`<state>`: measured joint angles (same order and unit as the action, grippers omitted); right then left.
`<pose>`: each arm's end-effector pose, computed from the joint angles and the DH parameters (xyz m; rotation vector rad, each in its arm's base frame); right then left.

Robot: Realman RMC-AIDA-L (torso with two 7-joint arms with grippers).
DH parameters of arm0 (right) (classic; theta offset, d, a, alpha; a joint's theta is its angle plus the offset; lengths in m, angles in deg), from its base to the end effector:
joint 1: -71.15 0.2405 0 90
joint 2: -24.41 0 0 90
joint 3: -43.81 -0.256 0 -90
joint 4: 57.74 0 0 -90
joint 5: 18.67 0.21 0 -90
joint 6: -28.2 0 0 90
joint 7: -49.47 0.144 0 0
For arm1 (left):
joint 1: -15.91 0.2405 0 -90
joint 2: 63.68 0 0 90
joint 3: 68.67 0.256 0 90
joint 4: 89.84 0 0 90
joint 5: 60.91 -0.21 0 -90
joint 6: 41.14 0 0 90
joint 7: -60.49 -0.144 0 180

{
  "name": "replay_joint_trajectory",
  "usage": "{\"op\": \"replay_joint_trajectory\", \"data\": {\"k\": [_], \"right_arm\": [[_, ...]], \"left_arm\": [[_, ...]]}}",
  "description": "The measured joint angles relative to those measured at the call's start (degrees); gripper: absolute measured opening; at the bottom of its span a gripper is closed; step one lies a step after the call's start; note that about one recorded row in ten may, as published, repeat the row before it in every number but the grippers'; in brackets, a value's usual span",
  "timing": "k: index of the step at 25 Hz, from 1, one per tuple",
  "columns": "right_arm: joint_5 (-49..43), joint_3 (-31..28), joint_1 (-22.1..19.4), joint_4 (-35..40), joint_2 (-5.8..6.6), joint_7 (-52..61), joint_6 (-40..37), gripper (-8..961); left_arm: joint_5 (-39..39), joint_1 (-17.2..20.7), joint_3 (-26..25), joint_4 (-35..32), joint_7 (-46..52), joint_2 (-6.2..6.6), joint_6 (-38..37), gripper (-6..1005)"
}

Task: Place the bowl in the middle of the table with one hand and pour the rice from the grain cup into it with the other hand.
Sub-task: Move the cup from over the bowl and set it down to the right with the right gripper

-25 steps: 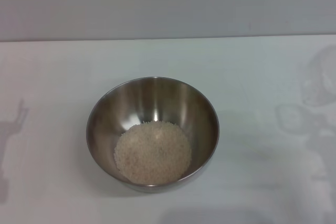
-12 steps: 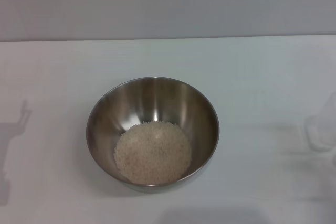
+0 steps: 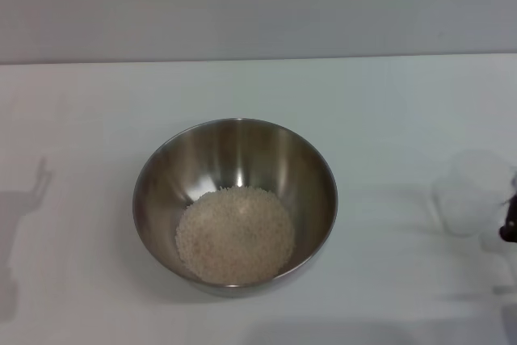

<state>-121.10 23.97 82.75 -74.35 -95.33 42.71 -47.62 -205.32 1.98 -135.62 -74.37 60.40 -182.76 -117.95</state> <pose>0.3551 0.2381 -0.0394 -1.5345 0.5394 0.5479 -0.3467 0.2845 0.0229 -1.3829 -0.3787 -0.6695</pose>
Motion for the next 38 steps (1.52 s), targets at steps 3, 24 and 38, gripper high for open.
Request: {"op": "replay_joint_trajectory", "data": {"k": [3,24,38], "right_arm": [[0.0,1.2,0.5,0.1,0.02,0.0,0.8,11],[0.0,3.5,3.3,0.4,0.1,0.3,6.4,93],[-0.2,7.1,1.4,-0.7,0.12,0.2,3.4,284]], "left_arm": [[0.0,0.0,0.0,0.0,0.0,0.0,0.0,869],[0.0,0.1,0.2,0.1,0.0,0.0,-0.1,869],[0.0,-0.6,0.2,0.0,0.0,0.0,0.0,869]]}}
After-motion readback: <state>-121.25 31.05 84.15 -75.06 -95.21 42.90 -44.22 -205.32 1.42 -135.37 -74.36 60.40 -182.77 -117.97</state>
